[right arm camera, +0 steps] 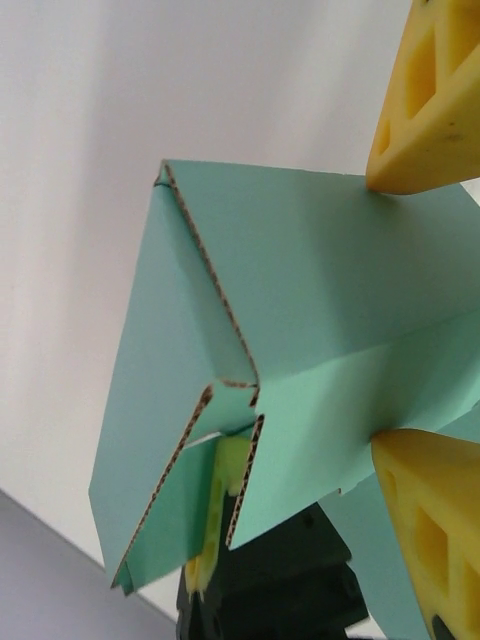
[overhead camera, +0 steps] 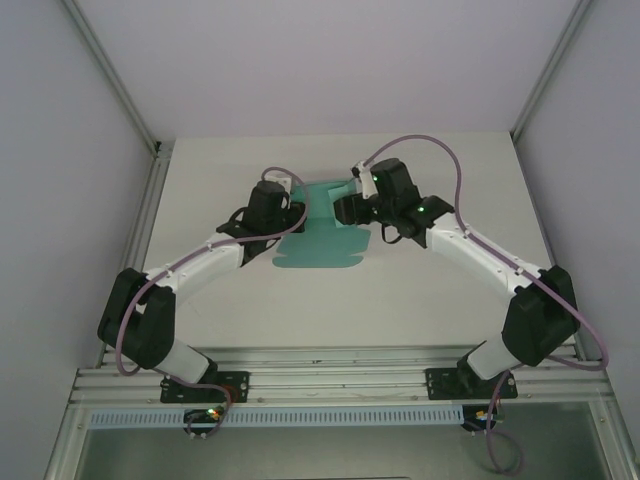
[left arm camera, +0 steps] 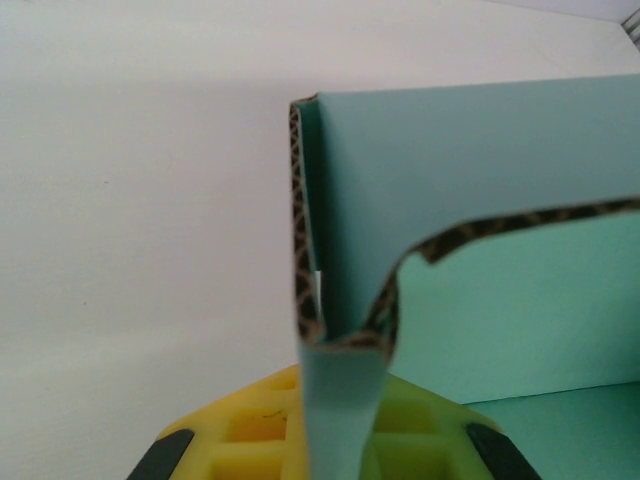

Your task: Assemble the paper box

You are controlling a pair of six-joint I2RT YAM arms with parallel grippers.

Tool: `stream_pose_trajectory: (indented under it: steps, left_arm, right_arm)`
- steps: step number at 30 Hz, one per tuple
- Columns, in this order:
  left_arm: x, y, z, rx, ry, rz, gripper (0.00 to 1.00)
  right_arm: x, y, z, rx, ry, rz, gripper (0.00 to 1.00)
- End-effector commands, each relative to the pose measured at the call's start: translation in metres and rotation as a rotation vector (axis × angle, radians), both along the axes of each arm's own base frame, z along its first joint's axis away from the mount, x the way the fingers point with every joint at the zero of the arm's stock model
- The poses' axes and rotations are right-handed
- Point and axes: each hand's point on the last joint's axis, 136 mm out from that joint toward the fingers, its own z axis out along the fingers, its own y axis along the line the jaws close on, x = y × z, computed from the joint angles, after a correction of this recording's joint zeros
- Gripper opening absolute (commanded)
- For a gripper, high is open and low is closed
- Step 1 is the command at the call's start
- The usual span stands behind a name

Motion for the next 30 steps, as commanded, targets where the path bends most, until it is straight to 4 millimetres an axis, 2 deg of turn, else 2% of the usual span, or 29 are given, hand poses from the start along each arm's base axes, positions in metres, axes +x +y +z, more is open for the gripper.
stream_pose_trajectory:
  steps: [1,8,11,14,16,18,22,27,30]
  left_arm:
    - [-0.013,-0.020,0.035,-0.052,-0.070,-0.094,0.00]
    - [-0.014,-0.027,0.041,-0.067,-0.077,-0.102,0.00]
    - [-0.016,-0.031,0.044,-0.062,-0.079,-0.113,0.00]
    - [-0.016,-0.032,0.047,-0.065,-0.085,-0.115,0.00]
    - [-0.017,-0.034,0.049,-0.070,-0.090,-0.122,0.00]
    - [-0.018,-0.034,0.051,-0.072,-0.093,-0.126,0.00]
    - [-0.019,-0.031,0.057,-0.071,-0.108,-0.119,0.00]
    - [-0.023,-0.029,0.064,-0.071,-0.127,-0.131,0.00]
    - [-0.025,-0.030,0.068,-0.075,-0.137,-0.143,0.00]
  right_arm:
    - [0.013,-0.017,-0.019,-0.143,-0.014,-0.105,0.64]
    - [0.030,-0.021,-0.031,-0.200,-0.045,-0.207,0.55]
    - [0.036,-0.012,-0.034,-0.202,-0.056,-0.184,0.50]
    - [0.034,0.008,-0.031,-0.135,-0.074,-0.078,0.44]
    - [0.026,0.027,-0.028,-0.062,-0.074,0.033,0.50]
    - [0.021,0.035,-0.026,-0.025,-0.067,0.086,0.54]
    - [0.018,0.023,-0.032,-0.058,-0.040,0.076,0.62]
    - [0.009,0.014,-0.030,0.049,-0.001,0.114,0.64]
    - [0.008,0.004,-0.029,0.045,0.001,0.104,0.65]
